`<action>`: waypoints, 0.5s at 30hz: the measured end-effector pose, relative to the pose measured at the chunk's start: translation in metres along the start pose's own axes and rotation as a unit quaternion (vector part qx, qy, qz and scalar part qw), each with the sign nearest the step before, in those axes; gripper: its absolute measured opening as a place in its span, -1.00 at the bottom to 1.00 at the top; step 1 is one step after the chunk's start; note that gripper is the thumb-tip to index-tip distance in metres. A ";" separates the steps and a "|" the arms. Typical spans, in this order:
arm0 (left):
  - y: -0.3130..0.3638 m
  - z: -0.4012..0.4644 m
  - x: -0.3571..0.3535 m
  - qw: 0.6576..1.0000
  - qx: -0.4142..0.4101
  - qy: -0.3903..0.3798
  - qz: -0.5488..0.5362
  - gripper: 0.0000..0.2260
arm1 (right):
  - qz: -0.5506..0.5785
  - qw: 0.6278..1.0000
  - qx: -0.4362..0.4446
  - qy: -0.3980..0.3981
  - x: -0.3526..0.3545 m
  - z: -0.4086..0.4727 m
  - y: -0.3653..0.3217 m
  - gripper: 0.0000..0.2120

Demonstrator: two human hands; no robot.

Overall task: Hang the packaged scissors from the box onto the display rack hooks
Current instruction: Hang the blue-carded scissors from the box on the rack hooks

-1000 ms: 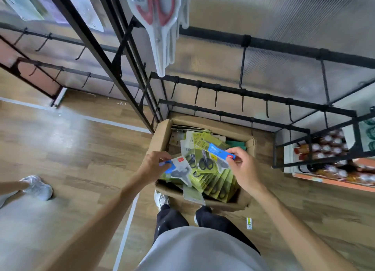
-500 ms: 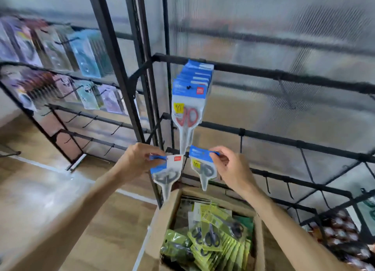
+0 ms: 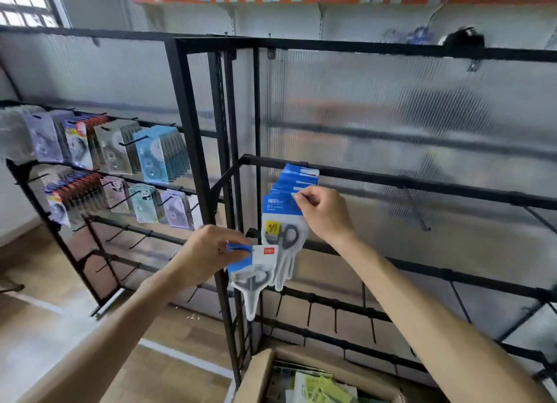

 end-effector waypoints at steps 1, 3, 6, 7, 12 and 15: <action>0.002 0.001 0.002 1.000 -0.002 0.000 -0.001 -0.85 | -0.007 1.000 0.005 0.004 0.000 0.000 -0.001 -0.85; 0.005 0.004 0.004 1.000 -0.001 0.000 -0.004 -0.86 | -0.021 0.999 0.025 0.018 0.003 -0.001 -0.006 -0.85; 0.009 0.010 0.004 1.000 -0.004 0.003 -0.002 -0.85 | -0.038 0.998 0.043 0.039 0.007 -0.003 -0.011 -0.84; 0.010 0.012 0.004 1.000 -0.006 0.004 -0.002 -0.85 | -0.043 0.997 0.045 0.043 0.007 -0.004 -0.010 -0.84; 0.018 0.020 0.003 1.000 -0.014 0.003 -0.013 -0.84 | -0.070 0.994 0.058 0.059 0.004 -0.007 -0.009 -0.84; 0.023 0.024 0.002 1.000 -0.017 0.006 -0.017 -0.84 | -0.103 0.990 0.079 0.056 0.002 -0.009 -0.012 -0.86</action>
Point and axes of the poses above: each hand's wrist, its own z-axis towards the middle knuckle, its own x-axis out of the back of the hand, y = z × x, the point moved 10 cm from there along z, towards the middle knuckle, and after that the axes turned 6 degrees about z, right-handed, at the moved point
